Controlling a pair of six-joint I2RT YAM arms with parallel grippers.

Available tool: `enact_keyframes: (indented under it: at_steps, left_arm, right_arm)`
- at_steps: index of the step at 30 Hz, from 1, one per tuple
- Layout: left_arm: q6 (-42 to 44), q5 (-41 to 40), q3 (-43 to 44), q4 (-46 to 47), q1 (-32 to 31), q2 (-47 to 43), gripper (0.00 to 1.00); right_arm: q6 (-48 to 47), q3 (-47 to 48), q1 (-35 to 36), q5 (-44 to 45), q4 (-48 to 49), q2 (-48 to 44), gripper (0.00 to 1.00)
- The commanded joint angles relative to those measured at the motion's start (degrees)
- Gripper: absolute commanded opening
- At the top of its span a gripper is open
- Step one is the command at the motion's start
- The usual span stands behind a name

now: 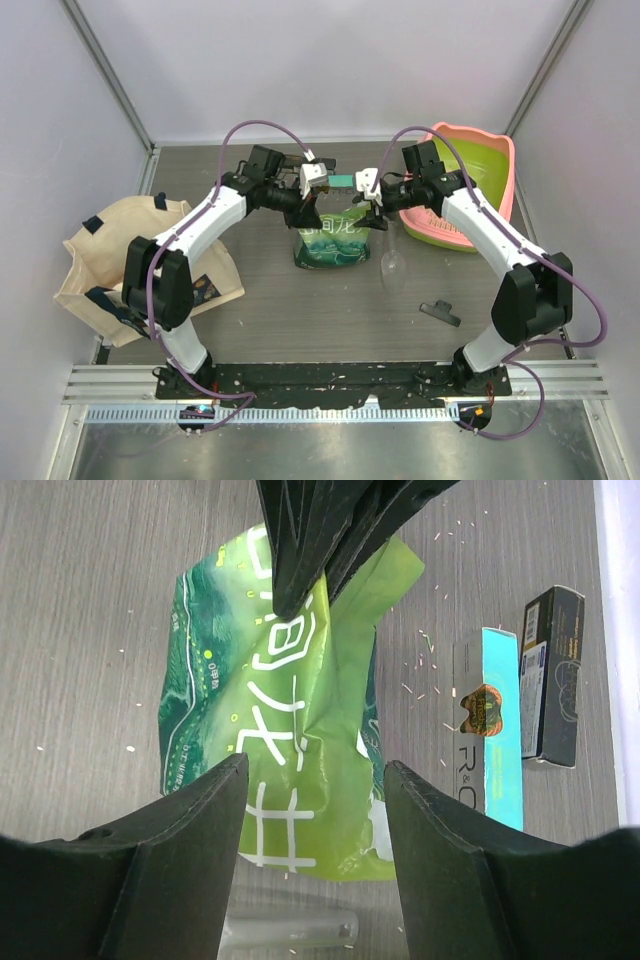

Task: Fill the litter box with clean litter

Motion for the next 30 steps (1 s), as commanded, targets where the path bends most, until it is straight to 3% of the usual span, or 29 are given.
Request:
enact_keyframes:
  at_steps: [1,16,19,23,27,30]
  left_arm:
    - [-2.1,1.4,1.6,-1.2,1.5,-0.5,0.03]
    - [-5.6,2.9,2.4,0.3,3.8,0.6,0.02]
    - [-6.2,3.5,1.7,1.0,4.5,0.5,0.02]
    - [-6.9,4.2,0.4,2.4,5.1,-0.1,0.04]
    - [-2.9,4.4,-0.2,-0.4,5.0,-0.9,0.31]
    - [4.9,3.7,0.1,-6.8,5.1,-0.8,0.36]
  right_arm:
    - [-6.0,1.1,0.1,-1.2,0.9,1.4,0.62]
    - [-2.2,-0.1,0.0,-1.9,1.1,6.2,0.58]
    - [2.8,2.3,-0.3,-2.3,1.2,8.5,0.54]
    - [10.2,4.9,-0.5,-3.2,1.2,11.1,0.40]
    - [19.3,7.2,-0.9,-4.3,2.1,11.9,0.24]
    - [21.5,8.4,-1.0,-4.1,1.9,11.5,0.15]
